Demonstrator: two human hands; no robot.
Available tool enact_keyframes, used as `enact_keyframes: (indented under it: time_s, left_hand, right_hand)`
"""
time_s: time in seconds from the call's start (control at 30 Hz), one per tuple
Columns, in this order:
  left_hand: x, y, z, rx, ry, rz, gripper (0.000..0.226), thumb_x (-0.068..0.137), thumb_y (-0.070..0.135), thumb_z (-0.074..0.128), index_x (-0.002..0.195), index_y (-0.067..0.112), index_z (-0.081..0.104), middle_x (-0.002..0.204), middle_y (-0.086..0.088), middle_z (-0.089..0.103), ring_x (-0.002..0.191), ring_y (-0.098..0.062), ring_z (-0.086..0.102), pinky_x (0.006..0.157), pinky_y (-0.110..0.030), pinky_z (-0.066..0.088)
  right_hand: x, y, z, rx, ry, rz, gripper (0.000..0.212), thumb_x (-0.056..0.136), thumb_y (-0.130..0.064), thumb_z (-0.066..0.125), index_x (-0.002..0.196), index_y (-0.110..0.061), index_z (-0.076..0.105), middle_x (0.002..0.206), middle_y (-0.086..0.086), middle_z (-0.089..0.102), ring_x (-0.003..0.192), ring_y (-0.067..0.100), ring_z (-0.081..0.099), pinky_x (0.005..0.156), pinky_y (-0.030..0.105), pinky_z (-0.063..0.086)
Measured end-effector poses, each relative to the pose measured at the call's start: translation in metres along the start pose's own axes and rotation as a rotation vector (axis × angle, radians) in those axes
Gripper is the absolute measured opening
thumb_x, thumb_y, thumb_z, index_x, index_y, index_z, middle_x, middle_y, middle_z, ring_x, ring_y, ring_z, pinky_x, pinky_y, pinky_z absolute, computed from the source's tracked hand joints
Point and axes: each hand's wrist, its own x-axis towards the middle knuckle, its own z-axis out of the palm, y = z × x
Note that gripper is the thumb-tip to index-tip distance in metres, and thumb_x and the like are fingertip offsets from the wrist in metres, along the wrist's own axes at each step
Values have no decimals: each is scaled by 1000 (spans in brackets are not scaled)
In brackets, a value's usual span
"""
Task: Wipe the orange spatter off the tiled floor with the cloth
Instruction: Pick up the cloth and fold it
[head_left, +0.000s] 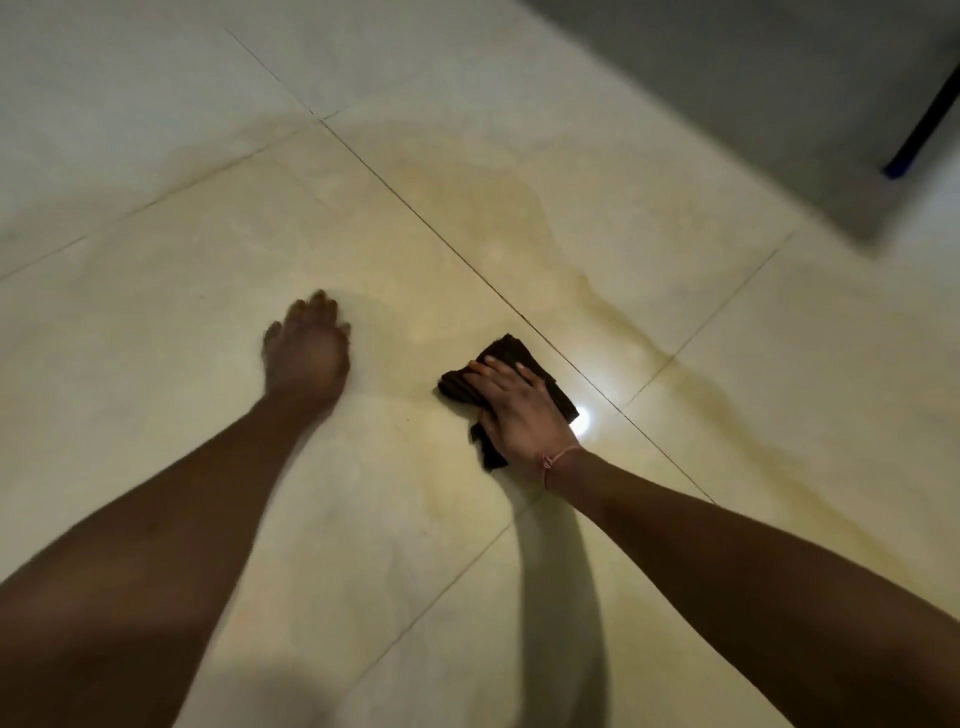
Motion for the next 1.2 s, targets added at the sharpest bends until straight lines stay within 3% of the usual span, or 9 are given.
enact_keyframes:
  time_s: [0.07, 0.13, 0.23, 0.43, 0.63, 0.8, 0.97, 1.1, 1.2]
  left_hand:
    - [-38, 39, -12, -98, -123, 178, 56, 95, 37, 26, 126, 5, 59, 140, -18, 52, 130, -32, 47, 106, -46, 39]
    - [-76, 75, -40, -205, -339, 214, 51, 92, 38, 30, 116, 9, 65, 125, -15, 63, 117, -31, 57, 98, -38, 45]
    - [-116, 117, -97, -225, -587, 205, 31, 98, 27, 42, 107, 13, 68, 108, -12, 69, 103, -32, 62, 85, -34, 48]
    - [-164, 215, -306, -439, -592, 109, 28, 98, 16, 45, 105, 10, 71, 110, -5, 70, 102, -22, 62, 82, -22, 42]
    - [-217, 307, -559, -960, -807, -191, 40, 96, 52, 46, 116, 22, 63, 115, 1, 66, 105, -18, 60, 86, -34, 45]
    - [-240, 334, -717, -1055, -721, -18, 27, 88, 38, 66, 97, 13, 72, 91, -2, 74, 89, -20, 66, 73, -26, 50]
    - [-248, 354, -820, -1069, -718, 147, 18, 95, 25, 58, 86, 11, 65, 72, 1, 67, 68, -16, 59, 60, -25, 45]
    - [-251, 368, -866, -991, -858, 232, 48, 78, 39, 73, 113, 8, 65, 108, -8, 72, 105, -22, 66, 90, -37, 50]
    - [-255, 386, -889, -1023, -922, 261, 56, 70, 35, 82, 113, 5, 64, 108, -16, 71, 97, -27, 70, 77, -34, 56]
  right_hand:
    - [-29, -1, -22, 172, -74, 186, 42, 93, -24, 43, 131, -17, 57, 139, 13, 54, 132, 27, 46, 112, 41, 28]
    - [-64, -6, -58, 376, -80, 463, 23, 91, -27, 49, 109, -21, 62, 116, 20, 64, 99, 28, 60, 88, 44, 46]
    - [-111, -17, -125, 477, -99, 702, 21, 99, -15, 40, 105, -8, 59, 104, 14, 63, 91, 28, 55, 73, 28, 39]
    - [-173, -115, -340, 869, 4, 881, 24, 92, -21, 45, 77, -9, 60, 82, 12, 66, 76, 27, 60, 72, 33, 48]
    - [-220, -260, -577, 1297, 162, 849, 26, 92, -18, 43, 86, -4, 65, 86, 16, 70, 77, 29, 65, 80, 36, 52]
    - [-265, -352, -724, 1403, 334, 720, 27, 93, -12, 38, 72, -7, 55, 66, 8, 59, 58, 18, 58, 60, 22, 49]
    - [-295, -397, -802, 1225, 401, 731, 19, 92, -21, 53, 88, -7, 66, 89, 14, 69, 85, 27, 66, 84, 37, 53]
    - [-311, -421, -841, 1268, 368, 644, 18, 91, -21, 51, 90, -7, 63, 91, 16, 67, 87, 27, 64, 85, 38, 52]
    - [-317, -426, -873, 1261, 400, 563, 20, 94, -24, 54, 91, -9, 66, 94, 12, 70, 85, 23, 65, 84, 35, 52]
